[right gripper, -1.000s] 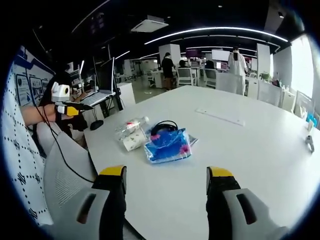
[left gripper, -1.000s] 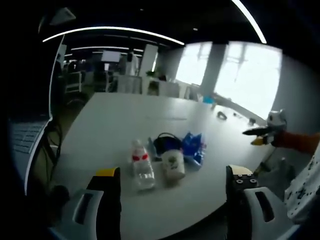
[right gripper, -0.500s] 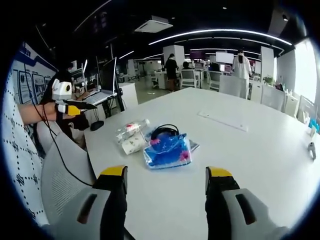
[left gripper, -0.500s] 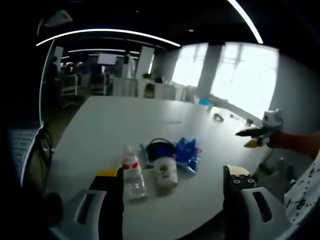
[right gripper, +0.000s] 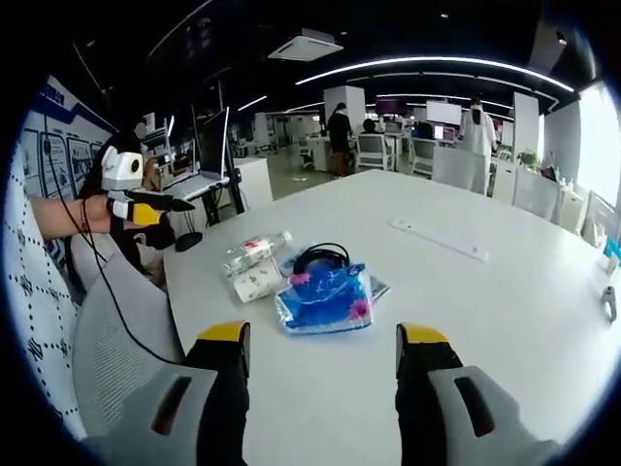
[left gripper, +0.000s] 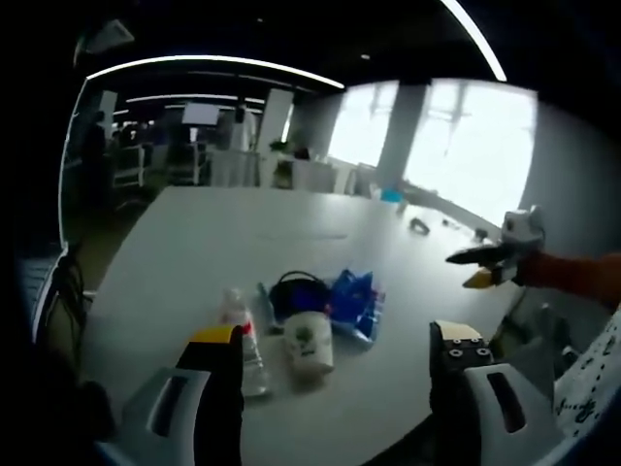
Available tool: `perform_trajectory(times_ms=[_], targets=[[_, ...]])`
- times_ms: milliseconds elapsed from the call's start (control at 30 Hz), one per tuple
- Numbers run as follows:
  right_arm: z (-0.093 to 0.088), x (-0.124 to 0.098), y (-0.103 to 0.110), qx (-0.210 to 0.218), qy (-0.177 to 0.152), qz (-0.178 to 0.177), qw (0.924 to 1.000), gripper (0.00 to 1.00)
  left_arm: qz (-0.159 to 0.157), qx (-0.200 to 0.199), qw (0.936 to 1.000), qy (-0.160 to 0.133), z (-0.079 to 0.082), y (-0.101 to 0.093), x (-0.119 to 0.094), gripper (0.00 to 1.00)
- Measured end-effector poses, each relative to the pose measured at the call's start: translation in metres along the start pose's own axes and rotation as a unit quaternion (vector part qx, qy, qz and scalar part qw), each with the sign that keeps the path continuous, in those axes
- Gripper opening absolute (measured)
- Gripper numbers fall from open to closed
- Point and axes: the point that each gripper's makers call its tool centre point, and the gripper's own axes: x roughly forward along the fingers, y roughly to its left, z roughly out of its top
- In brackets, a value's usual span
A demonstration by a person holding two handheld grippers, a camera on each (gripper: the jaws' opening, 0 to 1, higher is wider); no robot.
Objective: Arrange the tabletop items into an orderly group along one side of the table until the central work area is clear of visible clutter.
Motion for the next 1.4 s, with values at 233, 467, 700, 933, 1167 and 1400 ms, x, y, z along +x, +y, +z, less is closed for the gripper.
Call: perform_trajectory(times_ms=[233,467,700,933,1167,1400], targets=[[0.002,0.008,-0.005,-0.006,0.001,0.003,1.0000,0.57,-0.006,-0.003,0.9999,0.011,-0.006,-0.013,0.017,0.74],[0.005,0.019,-0.009,-0.010,0.002,0.009,0.9999,0.56,-0.018,-0.002,0.9997,0.018,-0.011,-0.033,0.039,0.72],[0.007,0.029,-0.012,-0.020,0.007,0.016,0.9996,0.55,-0.026,-0.003,0.9992,0.029,-0.015,-0.047,0.060,0.69],[0.008,0.036,-0.018,-0.023,0.010,0.020,0.9995,0.53,-0.025,-0.008,0.9989,0.040,-0.021,-0.052,0.074,0.66],[0.008,0.044,-0.021,-0.028,0.014,0.027,0.9992,0.52,-0.022,-0.015,0.9984,0.050,-0.027,-0.056,0.086,0.66],[0.005,0.052,-0.026,-0.024,0.023,0.033,0.9989,0.49,-0.019,-0.023,0.9975,0.063,-0.035,-0.064,0.102,0.63]])
